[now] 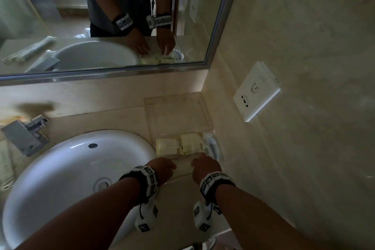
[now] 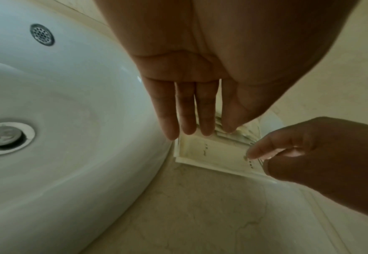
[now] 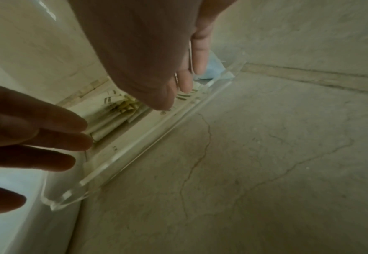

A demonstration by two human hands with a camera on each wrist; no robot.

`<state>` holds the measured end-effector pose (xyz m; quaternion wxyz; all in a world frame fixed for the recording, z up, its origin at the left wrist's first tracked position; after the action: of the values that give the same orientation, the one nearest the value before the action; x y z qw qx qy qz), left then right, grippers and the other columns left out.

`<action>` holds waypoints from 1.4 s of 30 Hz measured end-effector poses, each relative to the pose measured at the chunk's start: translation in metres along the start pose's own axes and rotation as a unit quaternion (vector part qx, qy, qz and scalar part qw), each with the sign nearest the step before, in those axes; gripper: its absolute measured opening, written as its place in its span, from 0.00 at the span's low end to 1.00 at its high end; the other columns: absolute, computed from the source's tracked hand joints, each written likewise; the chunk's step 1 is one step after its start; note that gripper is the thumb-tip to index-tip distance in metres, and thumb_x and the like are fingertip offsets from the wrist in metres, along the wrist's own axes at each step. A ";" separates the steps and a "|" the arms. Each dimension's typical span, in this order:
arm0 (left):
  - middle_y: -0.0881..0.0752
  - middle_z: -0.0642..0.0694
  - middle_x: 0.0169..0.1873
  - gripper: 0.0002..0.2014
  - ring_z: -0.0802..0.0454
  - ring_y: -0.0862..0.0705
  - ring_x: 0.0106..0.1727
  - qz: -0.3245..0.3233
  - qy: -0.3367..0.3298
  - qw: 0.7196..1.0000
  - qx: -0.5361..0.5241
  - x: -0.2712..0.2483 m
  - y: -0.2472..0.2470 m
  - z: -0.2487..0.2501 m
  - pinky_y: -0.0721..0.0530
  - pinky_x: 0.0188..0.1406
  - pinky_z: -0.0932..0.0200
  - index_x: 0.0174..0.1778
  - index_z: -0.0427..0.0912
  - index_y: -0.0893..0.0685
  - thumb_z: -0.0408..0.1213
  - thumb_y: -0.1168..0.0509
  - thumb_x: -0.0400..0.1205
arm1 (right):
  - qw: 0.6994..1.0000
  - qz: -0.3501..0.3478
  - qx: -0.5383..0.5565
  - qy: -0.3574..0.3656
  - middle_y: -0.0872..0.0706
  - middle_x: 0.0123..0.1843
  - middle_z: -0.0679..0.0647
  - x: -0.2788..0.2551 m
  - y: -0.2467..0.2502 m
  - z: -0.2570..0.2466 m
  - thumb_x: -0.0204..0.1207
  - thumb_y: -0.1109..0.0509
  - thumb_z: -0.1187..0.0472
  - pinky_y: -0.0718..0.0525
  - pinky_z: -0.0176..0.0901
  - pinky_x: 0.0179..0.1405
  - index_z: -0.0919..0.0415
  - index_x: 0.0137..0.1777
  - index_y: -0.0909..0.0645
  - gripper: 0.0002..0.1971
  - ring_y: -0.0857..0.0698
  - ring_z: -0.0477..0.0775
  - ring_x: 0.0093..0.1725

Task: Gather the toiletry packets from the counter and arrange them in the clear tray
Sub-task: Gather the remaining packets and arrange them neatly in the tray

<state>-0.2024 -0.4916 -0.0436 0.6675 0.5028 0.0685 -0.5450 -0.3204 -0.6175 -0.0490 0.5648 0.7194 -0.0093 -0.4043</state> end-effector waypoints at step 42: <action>0.09 0.47 0.46 0.03 0.45 0.12 0.52 0.320 0.255 0.891 -0.197 -0.267 0.104 -0.350 0.15 0.53 0.57 0.38 0.51 0.13 0.40 0.32 0.75 | 0.901 0.047 -0.110 0.417 0.18 0.57 0.54 -0.062 0.036 -0.453 0.81 0.46 0.53 0.17 0.53 0.55 0.54 0.53 0.17 0.15 0.16 0.61 0.56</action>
<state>-0.0654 -0.0651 0.0197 0.8504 0.4777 0.1775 -0.1308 -0.0780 -0.2368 0.0321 0.6106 0.7544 0.2378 -0.0385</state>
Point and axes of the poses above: each hand's wrist, its own x-axis towards the middle knuckle, its own y-axis out of the back of the hand, z = x × y, the point moved 5 cm from there along x, towards the middle knuckle
